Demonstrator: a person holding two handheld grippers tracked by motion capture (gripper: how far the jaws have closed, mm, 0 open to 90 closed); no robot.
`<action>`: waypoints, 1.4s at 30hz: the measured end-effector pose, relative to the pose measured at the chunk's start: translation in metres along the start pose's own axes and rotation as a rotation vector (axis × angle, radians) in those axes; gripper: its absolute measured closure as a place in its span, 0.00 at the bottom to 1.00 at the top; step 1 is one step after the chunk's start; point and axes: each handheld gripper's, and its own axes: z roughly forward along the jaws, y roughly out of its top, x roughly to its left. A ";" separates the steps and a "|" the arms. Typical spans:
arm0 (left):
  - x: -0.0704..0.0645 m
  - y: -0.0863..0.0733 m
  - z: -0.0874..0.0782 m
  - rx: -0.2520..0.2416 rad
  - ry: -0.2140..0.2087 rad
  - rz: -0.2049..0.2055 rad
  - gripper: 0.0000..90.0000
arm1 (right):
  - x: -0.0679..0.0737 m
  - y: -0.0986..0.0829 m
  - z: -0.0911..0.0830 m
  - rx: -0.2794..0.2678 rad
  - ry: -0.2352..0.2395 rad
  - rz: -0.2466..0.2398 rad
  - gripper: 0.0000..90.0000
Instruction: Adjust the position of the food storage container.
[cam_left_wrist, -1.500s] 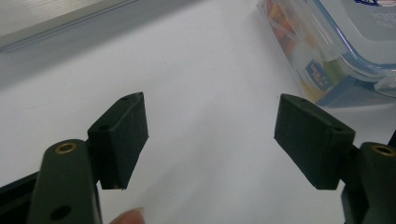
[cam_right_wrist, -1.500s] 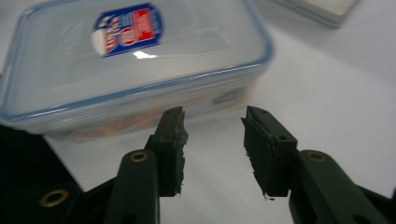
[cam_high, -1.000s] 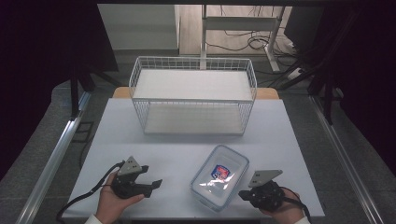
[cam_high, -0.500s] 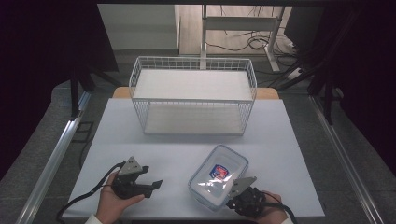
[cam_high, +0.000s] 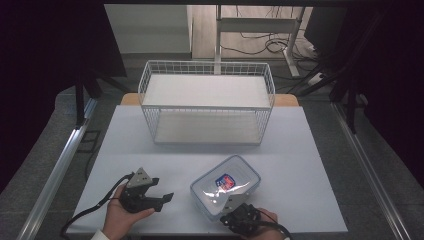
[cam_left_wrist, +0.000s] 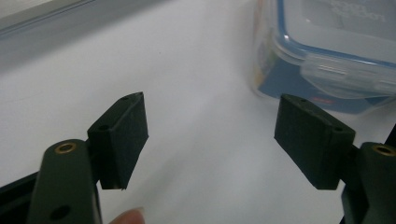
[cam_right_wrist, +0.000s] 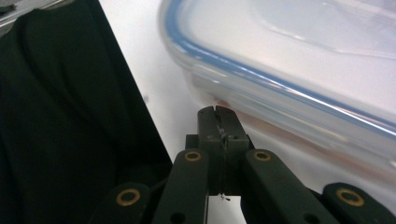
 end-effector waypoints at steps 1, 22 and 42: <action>0.000 0.000 0.000 -0.002 0.003 0.002 0.28 | 0.006 0.007 0.008 -0.007 -0.014 0.004 0.99; 0.007 -0.001 -0.005 -0.016 0.011 -0.013 0.28 | 0.015 0.036 0.007 -0.118 0.006 -0.020 0.99; 0.008 -0.001 -0.005 -0.013 0.013 -0.020 0.28 | -0.115 -0.015 -0.073 -0.236 -0.321 0.285 0.99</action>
